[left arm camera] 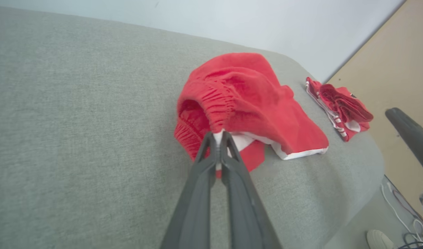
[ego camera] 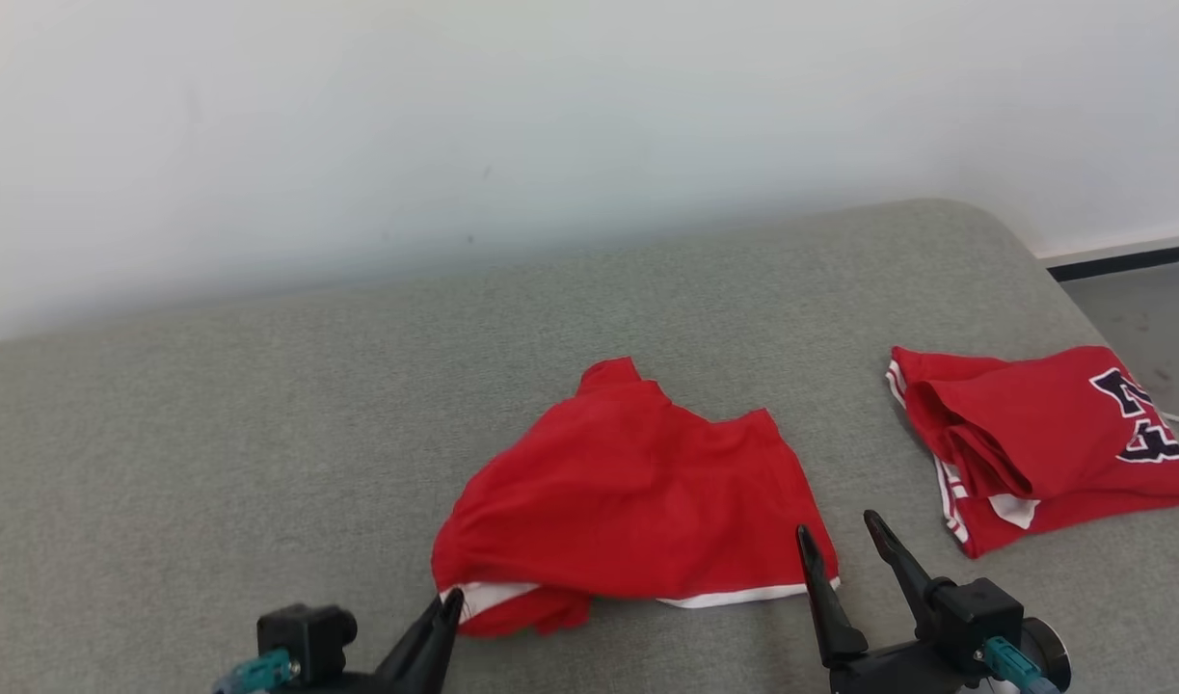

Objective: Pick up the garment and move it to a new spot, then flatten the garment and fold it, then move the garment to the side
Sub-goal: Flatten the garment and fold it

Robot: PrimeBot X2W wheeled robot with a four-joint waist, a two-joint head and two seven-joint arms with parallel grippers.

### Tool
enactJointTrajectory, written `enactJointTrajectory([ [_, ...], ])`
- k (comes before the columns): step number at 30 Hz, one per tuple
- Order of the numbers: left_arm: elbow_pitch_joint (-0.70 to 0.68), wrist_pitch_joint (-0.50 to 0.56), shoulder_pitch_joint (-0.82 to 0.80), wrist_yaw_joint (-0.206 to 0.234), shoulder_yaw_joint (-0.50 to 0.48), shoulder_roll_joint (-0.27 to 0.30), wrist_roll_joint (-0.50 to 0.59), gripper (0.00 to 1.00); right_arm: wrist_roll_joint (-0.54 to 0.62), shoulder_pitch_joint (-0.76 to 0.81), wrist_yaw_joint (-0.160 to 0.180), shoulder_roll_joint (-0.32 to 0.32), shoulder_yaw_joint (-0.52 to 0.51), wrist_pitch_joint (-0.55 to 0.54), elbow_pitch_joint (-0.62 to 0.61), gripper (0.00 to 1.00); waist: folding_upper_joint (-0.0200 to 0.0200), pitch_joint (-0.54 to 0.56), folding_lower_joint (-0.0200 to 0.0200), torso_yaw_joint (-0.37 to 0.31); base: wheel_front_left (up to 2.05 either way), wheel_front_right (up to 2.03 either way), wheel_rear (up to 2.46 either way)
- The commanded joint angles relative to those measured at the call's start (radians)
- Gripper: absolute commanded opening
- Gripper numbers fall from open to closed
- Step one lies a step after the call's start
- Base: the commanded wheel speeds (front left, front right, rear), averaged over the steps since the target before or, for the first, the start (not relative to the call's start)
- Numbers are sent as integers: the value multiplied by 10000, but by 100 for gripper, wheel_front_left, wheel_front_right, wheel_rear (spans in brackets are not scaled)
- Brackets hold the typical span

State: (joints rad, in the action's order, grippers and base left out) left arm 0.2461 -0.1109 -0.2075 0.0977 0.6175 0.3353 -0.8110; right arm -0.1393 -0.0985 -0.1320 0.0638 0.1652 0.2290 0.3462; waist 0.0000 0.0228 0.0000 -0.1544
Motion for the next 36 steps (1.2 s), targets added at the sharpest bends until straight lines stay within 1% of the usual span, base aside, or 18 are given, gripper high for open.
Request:
enactJointTrajectory([
  [1, -568, 99, 409, 143, -46, 171, -156, 0, 11, 128, 31, -14, -11, 44, -32, 100, 0, -1, 0, 194, 0, 0, 0],
  [3, -1616, 515, 1045, 382, 70, 392, -337, 0, -21, 102, 31, -34, -13, 56, -21, 100, 0, -36, 0, 325, 0, 0, 0],
  [5, -2098, 891, 1412, 548, 182, 558, -455, 0, -43, 45, 31, -46, 22, 66, 11, 100, 0, -56, 0, 363, 0, 0, 0],
  [7, -2407, 1210, 1701, 704, 287, 616, -632, 0, -58, -8, 31, -56, 49, 76, 42, 100, 0, -77, 0, 379, 0, 0, 0],
  [10, -2356, 1600, 1973, 840, 460, 688, -775, 0, -45, -75, 31, -66, 85, 95, 83, 100, 0, -97, 0, 357, 0, 0, 0],
  [11, -2183, 1647, 1919, 930, 535, 820, -536, 100, -53, -93, 31, -74, 110, 96, 92, 100, 0, -101, 0, 339, 0, 0, 0],
  [14, -1683, 1687, 1670, 1125, 766, 838, -66, 100, -99, -133, 31, -84, 156, 98, 124, 100, 0, -98, 0, 262, 0, 0, 0],
  [16, -1491, 1676, 1520, 1214, 738, 835, -8, 100, -114, -148, 31, -85, 129, 100, 130, 100, 0, -91, 0, 215, 0, 0, 0],
  [21, -1729, 1646, 1116, 1165, 199, 910, -402, 100, -70, -117, 31, -86, 42, 140, 162, 100, 0, -72, 0, 184, 0, 0, 0],
  [24, -1720, 1883, 719, 1189, -17, 1109, -453, 100, -31, -57, 31, -93, 27, 161, 178, 100, 0, -61, 0, 194, 0, 0, 0],
  [30, -903, 2384, -136, 1025, -8, 863, -655, 100, -57, -135, 31, -112, 129, 170, 181, 100, 0, -92, 0, 152, 0, 0, 0],
  [36, 428, 2839, -988, 782, 371, 460, -510, 100, -141, -289, 31, -120, 280, 178, 238, 100, 0, -211, 0, -72, 0, 0, 0],
])
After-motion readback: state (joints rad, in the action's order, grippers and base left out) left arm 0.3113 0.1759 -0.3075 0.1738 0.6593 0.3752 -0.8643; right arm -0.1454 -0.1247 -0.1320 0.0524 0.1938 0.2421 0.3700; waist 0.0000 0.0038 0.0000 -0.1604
